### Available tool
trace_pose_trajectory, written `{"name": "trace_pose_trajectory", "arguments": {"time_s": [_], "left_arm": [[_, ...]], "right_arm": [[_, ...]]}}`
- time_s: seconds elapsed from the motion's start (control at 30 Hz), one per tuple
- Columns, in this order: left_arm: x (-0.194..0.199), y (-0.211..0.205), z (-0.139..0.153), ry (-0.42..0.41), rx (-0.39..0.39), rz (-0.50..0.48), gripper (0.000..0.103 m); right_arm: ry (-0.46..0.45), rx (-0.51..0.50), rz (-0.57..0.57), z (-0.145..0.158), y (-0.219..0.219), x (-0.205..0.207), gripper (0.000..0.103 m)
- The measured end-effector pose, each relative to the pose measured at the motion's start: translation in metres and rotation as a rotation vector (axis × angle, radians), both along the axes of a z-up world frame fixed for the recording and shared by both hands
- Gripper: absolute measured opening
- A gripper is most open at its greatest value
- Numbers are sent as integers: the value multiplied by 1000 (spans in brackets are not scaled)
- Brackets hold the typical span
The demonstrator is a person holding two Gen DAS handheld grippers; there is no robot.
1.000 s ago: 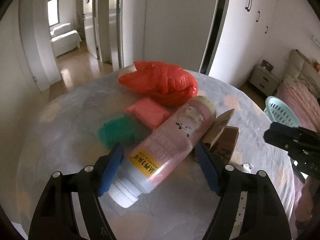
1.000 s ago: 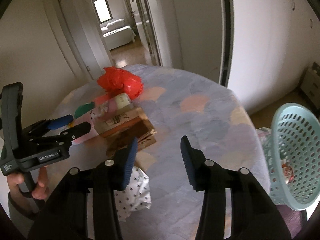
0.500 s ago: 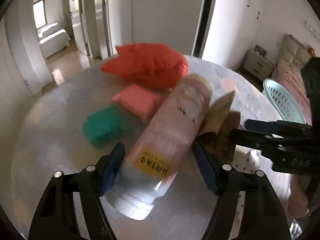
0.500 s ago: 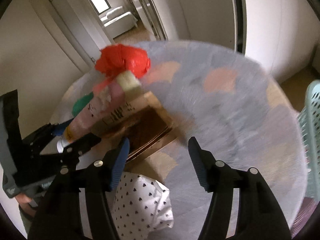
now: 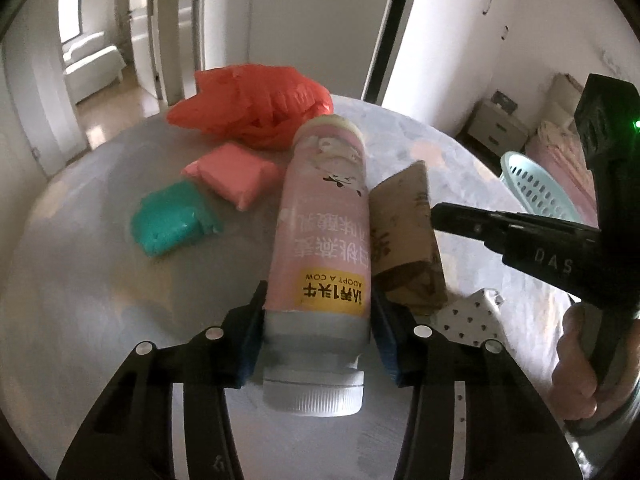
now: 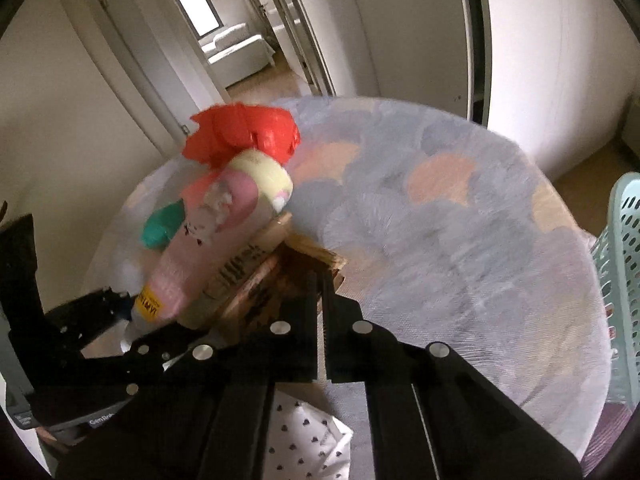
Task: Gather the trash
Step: 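Grasp the pink bottle with the left tool while the right tool grasps the brown paper bag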
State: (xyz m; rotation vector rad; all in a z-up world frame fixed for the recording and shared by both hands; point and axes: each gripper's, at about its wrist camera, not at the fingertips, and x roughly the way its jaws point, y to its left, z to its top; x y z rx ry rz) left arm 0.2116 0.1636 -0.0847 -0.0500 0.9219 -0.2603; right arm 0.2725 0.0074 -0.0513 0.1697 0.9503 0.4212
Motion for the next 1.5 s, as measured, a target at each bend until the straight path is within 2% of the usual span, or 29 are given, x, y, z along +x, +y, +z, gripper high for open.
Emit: {"name": "trace_pose_trajectory", "arguments": {"time_s": [0.17, 0.3, 0.43, 0.53, 0.57, 0.6, 0.87, 1.0, 1.03, 1.1, 1.23, 1.3, 1.33, 1.43, 1.5], "left_arm": [[-17, 4, 8, -4, -43, 48, 46], [-34, 7, 8, -2, -87, 64, 46], [-49, 7, 3, 3, -87, 83, 45], [-60, 10, 0, 0, -83, 105, 46], [-62, 11, 1, -1, -78, 109, 46], [-65, 12, 0, -2, -68, 115, 46], [-79, 16, -3, 7, -62, 126, 46], [-80, 12, -7, 37, -70, 113, 46], [-81, 10, -8, 36, -62, 112, 46], [-79, 6, -7, 32, -44, 108, 46], [-72, 0, 0, 11, -4, 114, 47], [-68, -5, 3, 0, 26, 119, 48], [-66, -8, 4, 1, 38, 121, 48], [-58, -15, 3, 11, 74, 130, 48], [-56, -19, 2, 15, 99, 134, 47]], "right_arm": [[-51, -33, 9, 15, -5, -7, 1], [-38, 22, 5, 21, -12, -3, 1], [-39, 4, 5, 24, -11, -8, 4], [-8, 57, 11, 24, -7, -3, 29], [-7, 59, 7, 25, -7, -4, 46], [-9, 59, 1, 26, -5, -5, 55], [25, 89, 15, 28, 26, 2, 55], [55, 24, -2, 18, 44, 10, 54], [71, 38, -3, 15, 45, 12, 52], [79, 34, -12, 13, 43, 13, 37], [99, 14, -23, 5, 39, 14, 30], [110, 34, -12, 1, 36, 15, 18], [108, 41, -5, 1, 36, 15, 18], [72, 40, 10, 8, 33, 10, 8], [38, 44, 13, 16, 28, 6, 6]]}}
